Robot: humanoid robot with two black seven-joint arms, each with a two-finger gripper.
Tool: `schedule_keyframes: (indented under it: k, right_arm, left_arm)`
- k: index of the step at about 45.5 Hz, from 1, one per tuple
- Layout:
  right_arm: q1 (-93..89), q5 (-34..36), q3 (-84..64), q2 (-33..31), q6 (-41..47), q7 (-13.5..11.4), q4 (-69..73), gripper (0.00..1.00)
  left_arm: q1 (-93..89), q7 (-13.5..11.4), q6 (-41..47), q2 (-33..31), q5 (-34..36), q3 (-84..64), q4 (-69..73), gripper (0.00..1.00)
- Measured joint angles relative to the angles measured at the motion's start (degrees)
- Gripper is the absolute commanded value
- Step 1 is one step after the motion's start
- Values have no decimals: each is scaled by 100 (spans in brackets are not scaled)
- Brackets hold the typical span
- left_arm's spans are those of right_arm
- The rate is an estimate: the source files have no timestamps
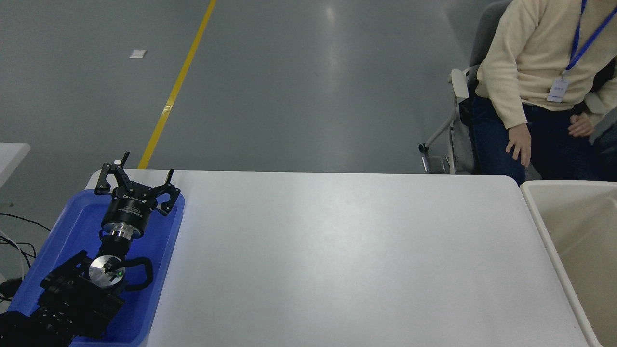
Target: Pick up paper ball place in dustbin
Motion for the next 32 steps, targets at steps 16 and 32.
schedule_keyframes:
  k: [16, 32]
  right_arm:
    - [-386, 140, 148, 340, -727, -3, -233, 0]
    - [-416, 172, 184, 406, -1268, 8, -314, 89]
  left_arm:
    - [0, 0, 0, 0, 0, 0, 0, 100]
    - [0, 0, 0, 0, 0, 0, -1, 100]
